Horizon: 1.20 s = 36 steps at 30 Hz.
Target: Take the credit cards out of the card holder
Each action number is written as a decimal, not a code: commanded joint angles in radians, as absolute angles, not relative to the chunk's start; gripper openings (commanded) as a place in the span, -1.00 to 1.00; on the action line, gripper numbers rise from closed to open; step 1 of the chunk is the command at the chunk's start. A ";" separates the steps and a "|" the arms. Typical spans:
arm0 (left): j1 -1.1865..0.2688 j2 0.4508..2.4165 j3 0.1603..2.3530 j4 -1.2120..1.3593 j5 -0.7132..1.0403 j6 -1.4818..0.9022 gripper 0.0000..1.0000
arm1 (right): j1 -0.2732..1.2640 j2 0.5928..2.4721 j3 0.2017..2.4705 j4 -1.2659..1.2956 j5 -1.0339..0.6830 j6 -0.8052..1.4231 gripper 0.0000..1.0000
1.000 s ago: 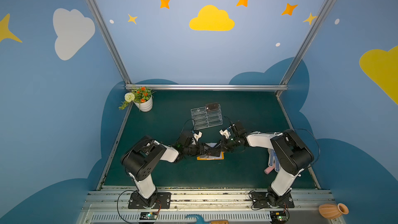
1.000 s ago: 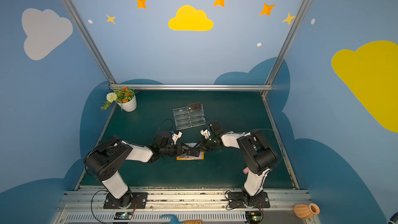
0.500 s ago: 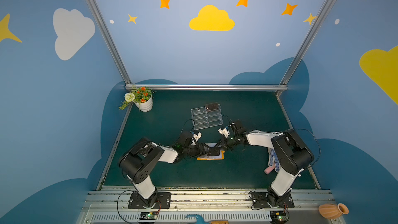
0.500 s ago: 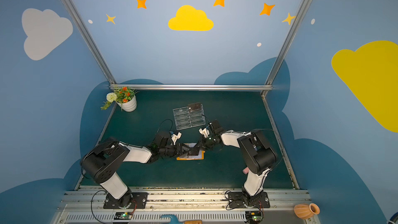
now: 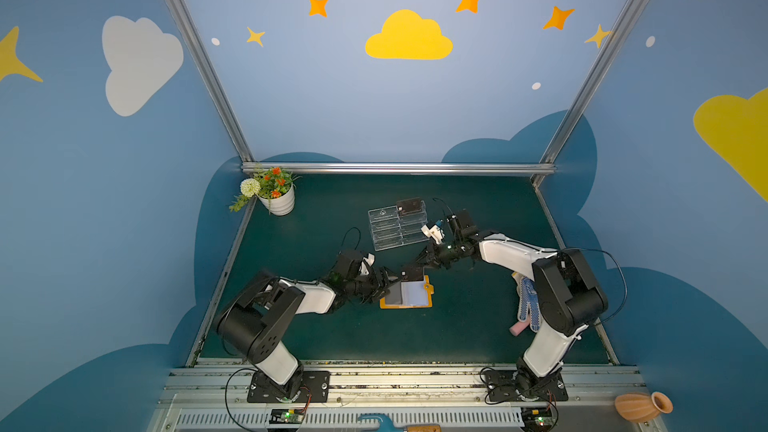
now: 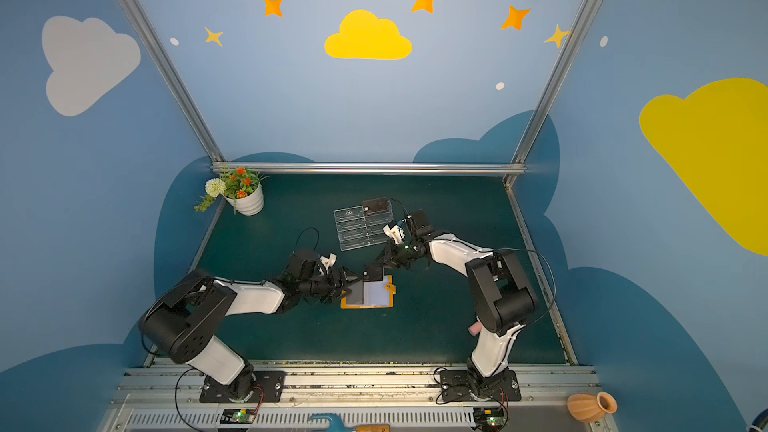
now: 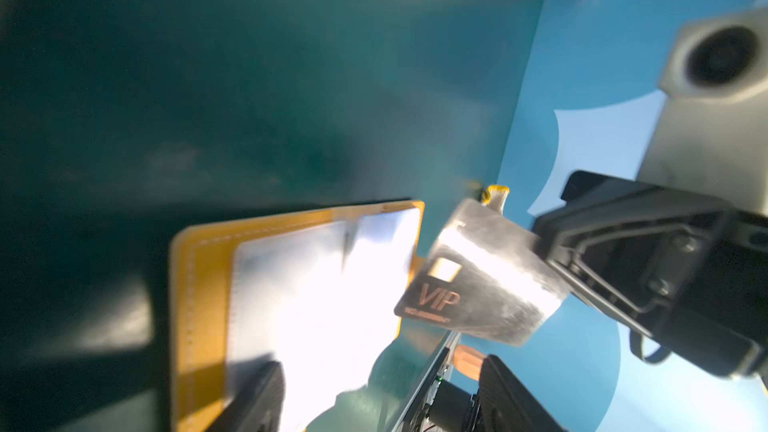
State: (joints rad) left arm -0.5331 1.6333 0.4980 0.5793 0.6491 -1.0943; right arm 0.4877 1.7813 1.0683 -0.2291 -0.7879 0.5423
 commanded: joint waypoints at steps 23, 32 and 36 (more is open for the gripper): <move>-0.576 1.845 0.530 0.720 0.561 -1.173 0.40 | 0.499 1.792 1.043 -0.223 -0.833 0.563 -1.00; -0.577 1.906 0.553 0.778 0.545 -1.211 0.40 | 0.500 1.787 1.028 -0.198 -0.801 0.623 -1.00; -0.577 1.913 0.555 0.790 0.536 -1.218 0.38 | 0.501 1.795 1.022 -0.187 -0.800 0.638 -1.00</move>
State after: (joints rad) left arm -0.5770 1.8606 0.5640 0.8974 0.6182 -1.2160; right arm 0.4927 1.7973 1.0405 -0.1936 -0.8070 0.6193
